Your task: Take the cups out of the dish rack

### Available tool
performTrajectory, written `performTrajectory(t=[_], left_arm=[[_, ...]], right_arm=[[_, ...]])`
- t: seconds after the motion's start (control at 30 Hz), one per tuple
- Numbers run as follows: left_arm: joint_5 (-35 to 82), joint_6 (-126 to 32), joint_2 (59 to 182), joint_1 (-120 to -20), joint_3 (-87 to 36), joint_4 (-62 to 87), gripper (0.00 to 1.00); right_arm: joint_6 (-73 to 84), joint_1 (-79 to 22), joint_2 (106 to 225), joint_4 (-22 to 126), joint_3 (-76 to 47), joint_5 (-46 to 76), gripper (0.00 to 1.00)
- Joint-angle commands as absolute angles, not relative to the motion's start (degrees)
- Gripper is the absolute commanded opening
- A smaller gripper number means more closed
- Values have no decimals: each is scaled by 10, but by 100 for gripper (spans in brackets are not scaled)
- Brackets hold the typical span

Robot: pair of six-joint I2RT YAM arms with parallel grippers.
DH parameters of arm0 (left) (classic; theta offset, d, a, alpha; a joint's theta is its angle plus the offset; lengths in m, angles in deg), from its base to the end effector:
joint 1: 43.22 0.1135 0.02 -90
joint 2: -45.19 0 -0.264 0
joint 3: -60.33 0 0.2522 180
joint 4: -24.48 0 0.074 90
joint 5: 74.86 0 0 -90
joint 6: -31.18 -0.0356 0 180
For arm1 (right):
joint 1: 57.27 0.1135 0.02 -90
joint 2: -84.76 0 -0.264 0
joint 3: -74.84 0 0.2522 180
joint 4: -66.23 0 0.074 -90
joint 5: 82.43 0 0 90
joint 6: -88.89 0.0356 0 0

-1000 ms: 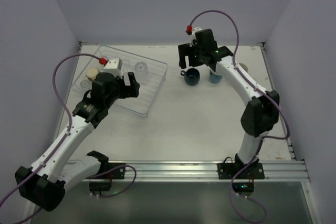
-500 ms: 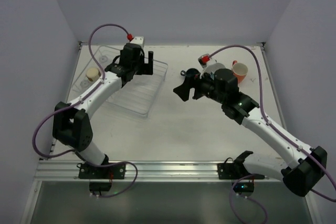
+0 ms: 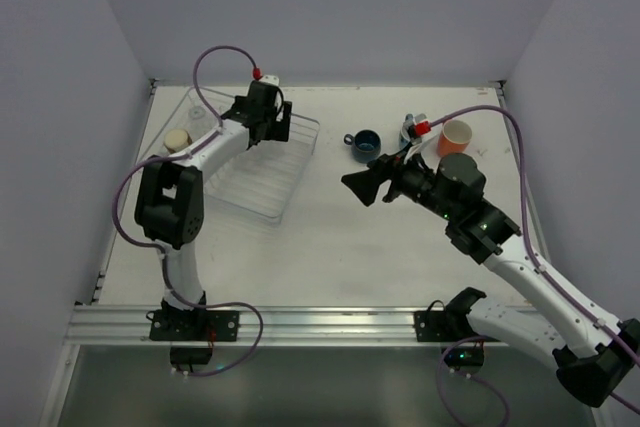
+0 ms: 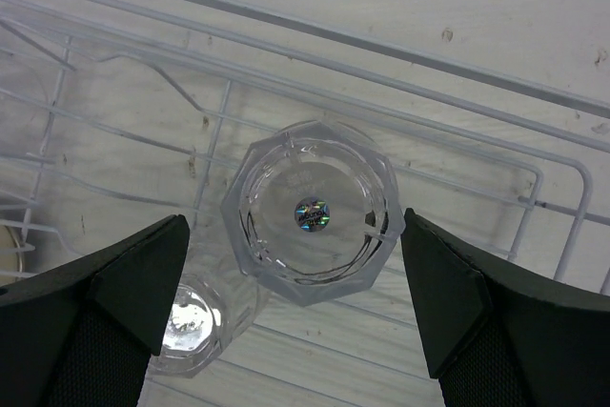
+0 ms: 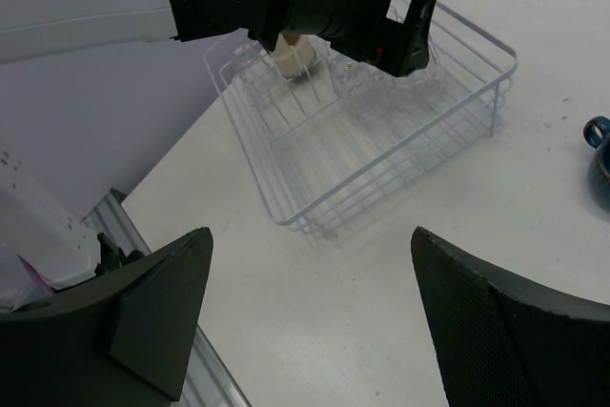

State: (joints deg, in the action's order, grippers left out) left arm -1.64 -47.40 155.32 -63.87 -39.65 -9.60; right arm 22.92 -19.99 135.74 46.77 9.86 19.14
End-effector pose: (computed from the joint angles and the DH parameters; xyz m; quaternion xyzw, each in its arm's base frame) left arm 0.4121 -0.1443 0.2415 0.0168 0.9130 0.0229 0.4069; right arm 0.1603 0.1310 0.3693 -0.1523 0.7235 0.4054 0.5377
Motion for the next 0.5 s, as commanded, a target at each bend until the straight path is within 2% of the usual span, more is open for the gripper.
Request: performTrajectory(t=[0.0, 0.2, 0.3, 0.47], left_arm=[[-21, -491, 1567, -634, -431, -69, 100], [-1, -494, 1589, -633, -438, -55, 100], [-1, -496, 1597, -630, -443, -50, 95], [-2, -497, 1601, -627, -444, -44, 78]], right_arm=[[238, -197, 1360, 489, 103, 202, 87], [244, -191, 1375, 497, 102, 218, 87], [246, -190, 1378, 502, 106, 222, 87], [247, -189, 1374, 502, 110, 222, 86]])
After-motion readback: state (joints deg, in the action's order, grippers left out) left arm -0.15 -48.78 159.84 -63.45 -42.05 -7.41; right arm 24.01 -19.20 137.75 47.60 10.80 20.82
